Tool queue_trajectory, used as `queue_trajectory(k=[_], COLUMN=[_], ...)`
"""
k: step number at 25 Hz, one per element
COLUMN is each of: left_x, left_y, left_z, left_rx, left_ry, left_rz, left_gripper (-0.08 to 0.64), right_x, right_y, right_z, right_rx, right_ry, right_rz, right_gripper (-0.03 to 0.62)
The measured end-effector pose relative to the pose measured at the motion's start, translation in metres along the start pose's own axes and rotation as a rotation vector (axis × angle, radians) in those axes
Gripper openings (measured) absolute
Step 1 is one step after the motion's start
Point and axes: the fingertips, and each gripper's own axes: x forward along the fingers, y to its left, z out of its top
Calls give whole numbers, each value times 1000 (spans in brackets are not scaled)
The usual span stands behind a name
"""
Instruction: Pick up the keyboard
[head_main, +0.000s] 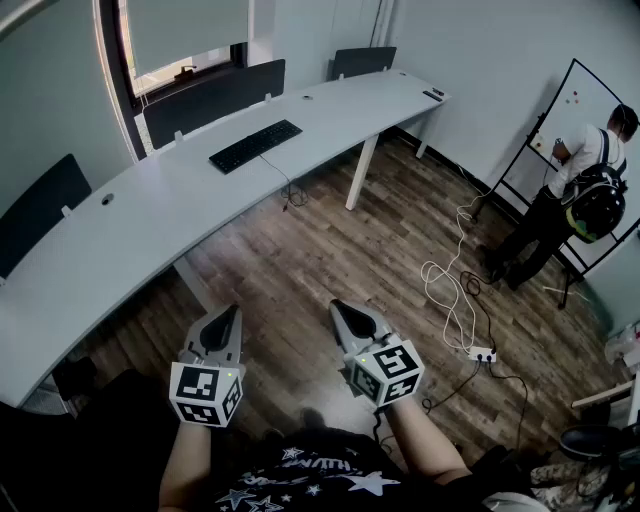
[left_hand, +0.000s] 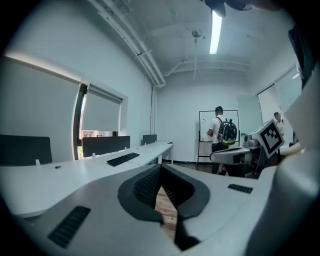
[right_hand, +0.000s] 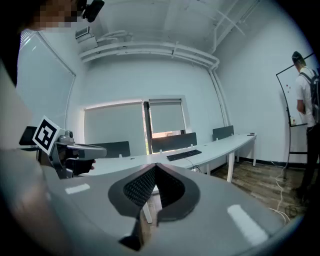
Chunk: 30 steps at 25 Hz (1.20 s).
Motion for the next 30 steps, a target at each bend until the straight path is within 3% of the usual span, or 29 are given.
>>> queue_trajectory(k=[4, 11, 17, 22, 30], left_x=[8, 23, 51, 81, 115], left_y=[0, 15, 10, 6, 26], left_z=[-17, -54, -76, -77, -69], left_rx=[-138, -212, -222, -246, -219], left_ry=[46, 141, 210, 191, 195], left_rz=[-57, -25, -1, 30, 73], left_gripper=[9, 9, 9, 9, 9], right_x=[-1, 0, -1, 6, 54], right_y=[-8, -20, -52, -86, -128], right_z=[-9, -36, -45, -52, -61], right_rx=[-1, 36, 53, 18, 64], right_ry=[13, 59, 65, 42, 77], right_rz=[-3, -9, -3, 30, -18], right_gripper=[2, 2, 2, 3, 3])
